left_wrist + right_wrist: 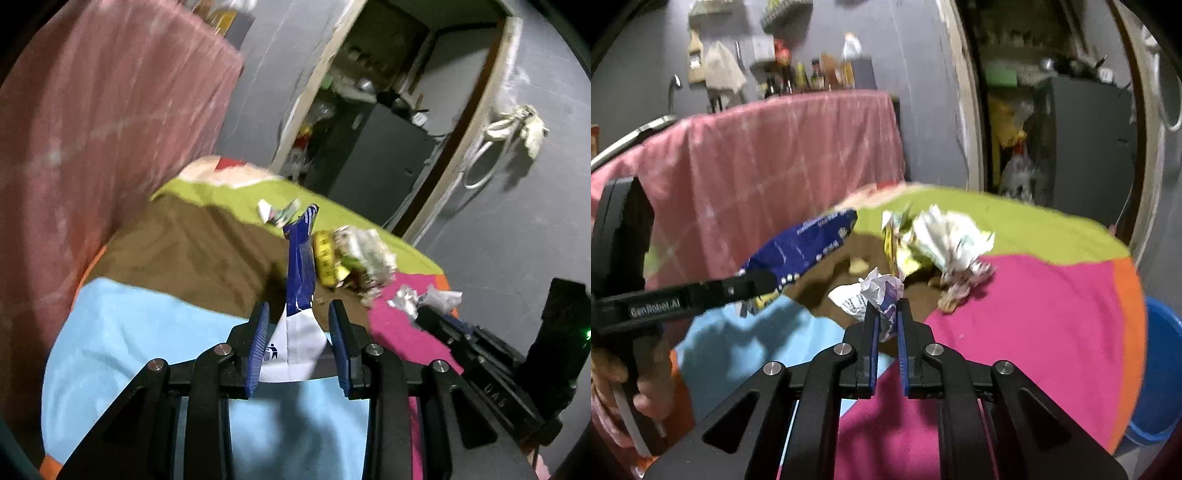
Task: Collect trash
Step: 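Carry both wrappers to the blue bucket and open both grippers, then bring both grippers back over the remaining trash on the bed, then grasp the yellow crumb with left gripper while right gripper grasps crumpled white paper, then carry both items over the blue bucket and open both grippers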
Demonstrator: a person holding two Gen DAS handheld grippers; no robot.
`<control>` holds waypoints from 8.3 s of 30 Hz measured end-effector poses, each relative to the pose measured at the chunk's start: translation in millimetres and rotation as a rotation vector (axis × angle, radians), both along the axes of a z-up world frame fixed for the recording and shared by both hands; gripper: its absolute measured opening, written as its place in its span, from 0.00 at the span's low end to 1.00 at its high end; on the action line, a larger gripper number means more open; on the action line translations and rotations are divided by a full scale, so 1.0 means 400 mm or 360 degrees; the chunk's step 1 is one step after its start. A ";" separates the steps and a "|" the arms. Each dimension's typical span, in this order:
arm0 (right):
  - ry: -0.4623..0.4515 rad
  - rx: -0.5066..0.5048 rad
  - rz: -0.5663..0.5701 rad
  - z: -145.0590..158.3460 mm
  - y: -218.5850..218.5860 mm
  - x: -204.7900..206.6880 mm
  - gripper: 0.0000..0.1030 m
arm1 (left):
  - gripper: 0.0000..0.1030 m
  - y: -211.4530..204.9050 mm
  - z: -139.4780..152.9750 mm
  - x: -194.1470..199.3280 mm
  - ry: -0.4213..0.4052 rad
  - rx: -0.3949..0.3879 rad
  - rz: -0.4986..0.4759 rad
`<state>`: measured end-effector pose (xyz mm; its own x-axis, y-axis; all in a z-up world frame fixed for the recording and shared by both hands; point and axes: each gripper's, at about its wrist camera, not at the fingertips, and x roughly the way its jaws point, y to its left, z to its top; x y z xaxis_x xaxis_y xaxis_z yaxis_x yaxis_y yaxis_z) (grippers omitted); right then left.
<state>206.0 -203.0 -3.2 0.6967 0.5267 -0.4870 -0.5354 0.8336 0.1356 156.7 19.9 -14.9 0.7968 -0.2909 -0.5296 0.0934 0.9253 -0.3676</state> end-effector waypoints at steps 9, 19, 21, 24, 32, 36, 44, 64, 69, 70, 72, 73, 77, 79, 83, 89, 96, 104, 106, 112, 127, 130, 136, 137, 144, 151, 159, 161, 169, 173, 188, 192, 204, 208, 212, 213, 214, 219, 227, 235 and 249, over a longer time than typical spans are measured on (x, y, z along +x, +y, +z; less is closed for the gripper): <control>-0.0475 0.0064 -0.0291 0.143 -0.144 -0.096 0.07 | 0.27 -0.169 0.125 -0.029 -0.0427 0.0007 -0.0154; -0.0866 -0.0027 -0.0687 0.250 -0.371 -0.156 0.07 | 0.27 -0.423 0.200 -0.002 -0.0760 -0.0060 -0.0346; -0.0907 -0.0038 -0.0764 0.256 -0.418 -0.161 0.07 | 0.27 -0.477 0.205 0.001 -0.0829 -0.0040 -0.0381; -0.0948 -0.0045 -0.0855 0.256 -0.476 -0.170 0.07 | 0.15 -0.551 0.205 0.009 -0.0891 -0.0004 -0.0439; -0.0766 -0.0022 -0.1020 0.166 -0.624 -0.086 0.07 | 0.09 -0.761 0.074 0.185 -0.0531 0.0175 -0.0582; -0.0511 -0.0014 -0.1048 0.072 -0.673 -0.015 0.08 | 0.09 -0.777 0.018 0.241 -0.0355 0.0138 -0.0565; -0.0403 -0.0018 -0.1015 0.039 -0.666 -0.007 0.41 | 0.10 -0.743 0.008 0.235 -0.0350 0.0114 -0.0521; -0.0744 0.0101 -0.0946 0.232 -0.554 -0.089 0.80 | 0.83 -0.478 0.187 0.146 -0.0542 -0.0038 -0.0301; -0.0825 0.0130 -0.0872 0.276 -0.478 -0.114 0.99 | 0.96 -0.360 0.233 0.099 -0.0620 -0.0032 -0.0182; -0.0840 0.0140 -0.0854 0.283 -0.461 -0.118 1.00 | 0.98 -0.340 0.237 0.093 -0.0627 -0.0023 -0.0162; -0.0856 0.0149 -0.0815 0.294 -0.424 -0.123 1.00 | 0.98 -0.288 0.244 0.075 -0.0635 -0.0006 -0.0119; -0.0861 0.0154 -0.0795 0.297 -0.405 -0.124 1.00 | 0.98 -0.270 0.242 0.067 -0.0632 0.0007 -0.0101; -0.0870 0.0181 -0.0722 0.298 -0.334 -0.124 1.00 | 0.98 -0.179 0.236 0.035 -0.0628 0.0080 0.0004; -0.0872 0.0200 -0.0682 0.290 -0.293 -0.122 1.00 | 0.98 -0.138 0.226 0.020 -0.0631 0.0120 0.0062; -0.0870 0.0231 -0.0611 0.268 -0.219 -0.111 1.00 | 0.98 -0.055 0.204 0.000 -0.0629 0.0195 0.0182; -0.0814 0.0190 -0.0506 0.224 -0.123 -0.070 1.00 | 0.98 0.037 0.143 0.002 -0.0554 0.0246 0.0286; -0.0625 0.0057 -0.0420 0.155 -0.062 0.017 1.00 | 0.98 0.064 0.038 0.057 -0.0314 0.0239 0.0228; -0.0375 -0.0050 -0.0307 0.085 -0.043 0.114 0.93 | 0.97 0.039 -0.035 0.135 -0.0119 0.0245 0.0097; -0.0329 -0.0081 -0.0272 0.069 -0.033 0.134 0.86 | 0.94 0.031 -0.045 0.153 -0.0077 0.0250 0.0050; -0.0170 -0.0155 -0.0160 0.021 -0.002 0.196 0.67 | 0.65 0.000 -0.087 0.208 0.0081 0.0285 -0.0125; 0.0055 -0.0217 -0.0046 -0.039 0.018 0.252 0.38 | 0.27 -0.055 -0.139 0.270 0.0254 0.0379 -0.0320; 0.0079 -0.0224 -0.0034 -0.048 0.027 0.255 0.32 | 0.21 -0.062 -0.142 0.270 0.0258 0.0409 -0.0328; 0.0093 -0.0206 -0.0036 -0.052 0.021 0.255 0.27 | 0.20 -0.075 -0.147 0.282 0.0259 0.0474 -0.0339; 0.0094 -0.0202 -0.0037 -0.052 0.020 0.254 0.27 | 0.20 -0.077 -0.148 0.285 0.0259 0.0480 -0.0343; 0.0110 -0.0179 -0.0046 -0.055 0.015 0.254 0.27 | 0.20 -0.082 -0.158 0.314 0.0276 0.0483 -0.0392; 0.0116 -0.0174 -0.0042 -0.054 0.014 0.258 0.27 | 0.20 -0.092 -0.168 0.324 0.0307 0.0540 -0.0476; 0.0130 -0.0174 -0.0036 -0.058 0.019 0.256 0.26 | 0.16 -0.090 -0.173 0.301 0.0304 0.0572 -0.0460; 0.0124 -0.0184 -0.0035 -0.058 0.023 0.253 0.20 | 0.16 -0.089 -0.171 0.297 0.0303 0.0561 -0.0445; 0.0072 -0.0183 -0.0038 -0.051 0.022 0.222 0.11 | 0.15 -0.085 -0.150 0.266 0.0266 0.0521 -0.0368; 0.0040 -0.0130 -0.0041 -0.038 0.009 0.197 0.10 | 0.15 -0.089 -0.126 0.236 0.0196 0.0528 -0.0315; -0.0225 0.0069 -0.0140 0.063 -0.062 0.090 0.10 | 0.15 -0.092 0.005 0.138 -0.0171 0.0343 -0.0125; -0.0364 0.0119 -0.0214 0.111 -0.100 0.048 0.10 | 0.15 -0.116 0.070 0.111 -0.0366 0.0258 -0.0081; -0.0885 0.0106 -0.0568 0.248 -0.279 -0.106 0.10 | 0.15 -0.320 0.212 0.045 -0.0877 0.0103 -0.0185; -0.0990 0.0070 -0.0710 0.269 -0.359 -0.131 0.10 | 0.15 -0.419 0.232 0.034 -0.0969 0.0055 -0.0259; -0.1016 0.0038 -0.0812 0.270 -0.437 -0.137 0.10 | 0.15 -0.518 0.237 0.052 -0.0990 0.0022 -0.0327; -0.1009 0.0028 -0.0844 0.265 -0.464 -0.134 0.10 | 0.15 -0.536 0.235 0.060 -0.0989 0.0018 -0.0342; -0.0999 0.0025 -0.0869 0.258 -0.489 -0.133 0.10 | 0.15 -0.562 0.232 0.069 -0.0979 0.0021 -0.0363; -0.0894 0.0037 -0.0987 0.207 -0.582 -0.105 0.10 | 0.15 -0.665 0.194 0.132 -0.0807 0.0040 -0.0482; -0.0584 0.0071 -0.1061 0.108 -0.674 -0.029 0.11 | 0.15 -0.766 0.084 0.264 -0.0376 0.0056 -0.0576; -0.0379 0.0067 -0.1080 0.040 -0.710 0.021 0.11 | 0.15 -0.812 0.007 0.297 -0.0223 0.0093 -0.0617; -0.0296 0.0106 -0.1092 0.032 -0.723 0.038 0.26 | 0.25 -0.806 -0.017 0.331 -0.0083 0.0075 -0.0649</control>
<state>221.2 -492.0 9.4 0.9500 -0.0359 -0.3101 0.0881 0.9839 0.1557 289.2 -302.4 -21.6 0.6475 -0.5649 -0.5116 0.4733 0.8242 -0.3109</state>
